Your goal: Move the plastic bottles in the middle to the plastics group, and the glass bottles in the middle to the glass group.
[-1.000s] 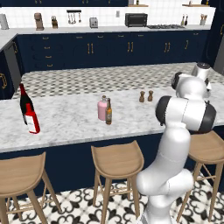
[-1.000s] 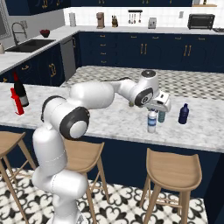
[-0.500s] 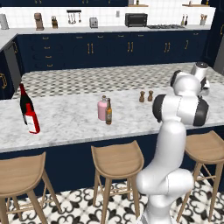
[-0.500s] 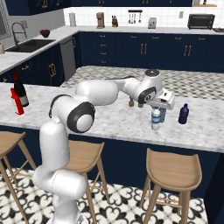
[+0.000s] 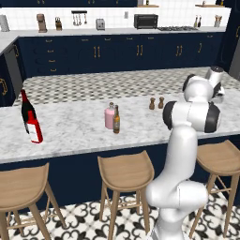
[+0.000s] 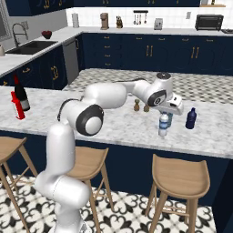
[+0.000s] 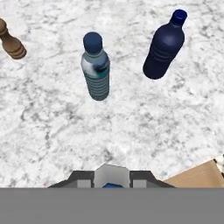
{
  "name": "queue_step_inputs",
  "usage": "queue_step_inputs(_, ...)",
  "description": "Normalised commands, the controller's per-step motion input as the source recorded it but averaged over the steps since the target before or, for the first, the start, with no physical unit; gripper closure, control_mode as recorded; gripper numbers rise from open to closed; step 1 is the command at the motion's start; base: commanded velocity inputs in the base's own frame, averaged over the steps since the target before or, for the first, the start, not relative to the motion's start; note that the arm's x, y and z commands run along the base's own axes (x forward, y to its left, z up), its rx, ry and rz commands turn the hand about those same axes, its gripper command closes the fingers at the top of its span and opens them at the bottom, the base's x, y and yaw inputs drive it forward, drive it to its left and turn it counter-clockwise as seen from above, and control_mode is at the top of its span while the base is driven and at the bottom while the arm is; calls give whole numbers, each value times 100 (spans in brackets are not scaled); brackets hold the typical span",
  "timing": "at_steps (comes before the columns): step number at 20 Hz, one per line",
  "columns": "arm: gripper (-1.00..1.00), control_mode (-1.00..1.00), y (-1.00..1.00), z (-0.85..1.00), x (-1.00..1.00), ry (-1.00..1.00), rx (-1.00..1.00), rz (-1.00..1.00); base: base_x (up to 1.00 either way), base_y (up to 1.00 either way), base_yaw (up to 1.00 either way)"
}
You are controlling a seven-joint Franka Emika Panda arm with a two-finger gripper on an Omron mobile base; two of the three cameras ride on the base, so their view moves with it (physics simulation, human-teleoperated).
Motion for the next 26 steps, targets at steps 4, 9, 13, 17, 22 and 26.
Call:
queue_step_inputs(4, 100, -100, -1, -22, 9, 3, 1, 0, 0, 0, 0)
queue_step_inputs(9, 100, -100, 0, -22, 13, 3, 0, 0, 0, 0, 0)
queue_step_inputs(13, 100, -100, -9, -8, 19, 0, 1, 0, 0, 0, 0)
queue_step_inputs(17, 100, -100, -2, -11, 17, 1, 0, 0, 0, 0, 0)
queue_step_inputs(22, 100, -100, 0, -16, 16, 1, 0, 0, 0, 0, 0)
queue_step_inputs(26, 100, -100, 0, -22, 10, 0, 0, 0, 0, 0, 0)
